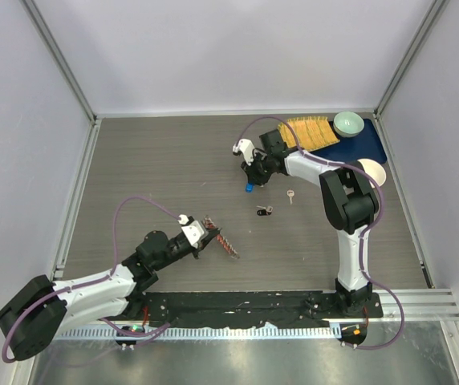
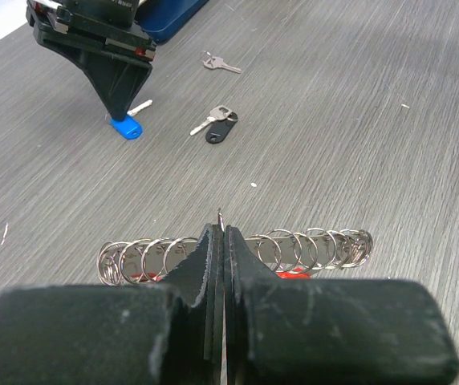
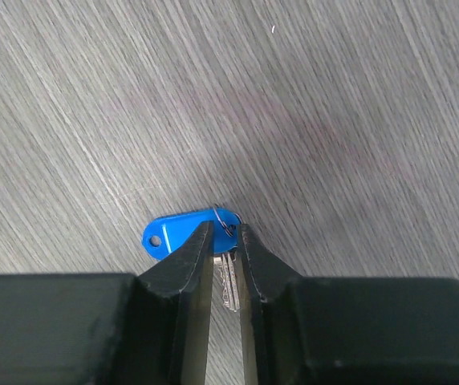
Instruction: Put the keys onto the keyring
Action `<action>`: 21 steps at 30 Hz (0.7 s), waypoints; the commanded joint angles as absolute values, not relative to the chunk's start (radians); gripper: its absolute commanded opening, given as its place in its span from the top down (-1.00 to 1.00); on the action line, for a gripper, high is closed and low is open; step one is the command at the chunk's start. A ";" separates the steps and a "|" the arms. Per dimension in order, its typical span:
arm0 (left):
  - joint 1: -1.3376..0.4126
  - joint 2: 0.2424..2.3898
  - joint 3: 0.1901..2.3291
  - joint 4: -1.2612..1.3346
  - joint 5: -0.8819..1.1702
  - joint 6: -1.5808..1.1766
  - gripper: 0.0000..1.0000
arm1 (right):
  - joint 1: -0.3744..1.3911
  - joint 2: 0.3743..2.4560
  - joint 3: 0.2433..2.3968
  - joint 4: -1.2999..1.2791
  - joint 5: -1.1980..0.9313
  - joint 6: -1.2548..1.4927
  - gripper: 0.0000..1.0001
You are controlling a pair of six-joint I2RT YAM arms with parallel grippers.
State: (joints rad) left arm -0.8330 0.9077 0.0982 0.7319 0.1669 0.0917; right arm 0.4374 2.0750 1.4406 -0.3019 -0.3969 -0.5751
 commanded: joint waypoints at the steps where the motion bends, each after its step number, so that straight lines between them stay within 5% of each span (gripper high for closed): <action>1: -0.833 0.914 0.120 0.784 0.170 0.110 1.00 | 0.439 2.079 1.471 -0.296 -0.420 -0.595 0.56; 8: -0.833 0.920 0.121 0.782 0.172 0.110 1.00 | 0.437 2.089 1.482 -0.296 -0.433 -0.612 0.55; 13: -0.833 0.917 0.121 0.782 0.172 0.110 1.00 | 0.439 2.091 1.485 -0.299 -0.443 -0.618 0.98; 21: -0.833 0.926 0.092 0.854 0.186 0.115 1.00 | 0.471 1.913 1.393 -0.345 -0.454 -0.643 0.99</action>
State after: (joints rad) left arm -0.8330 0.9211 0.0982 0.7391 0.1677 0.0917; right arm 0.4400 2.0735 1.4467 -0.3222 -0.4339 -0.6144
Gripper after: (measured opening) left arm 0.013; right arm 0.015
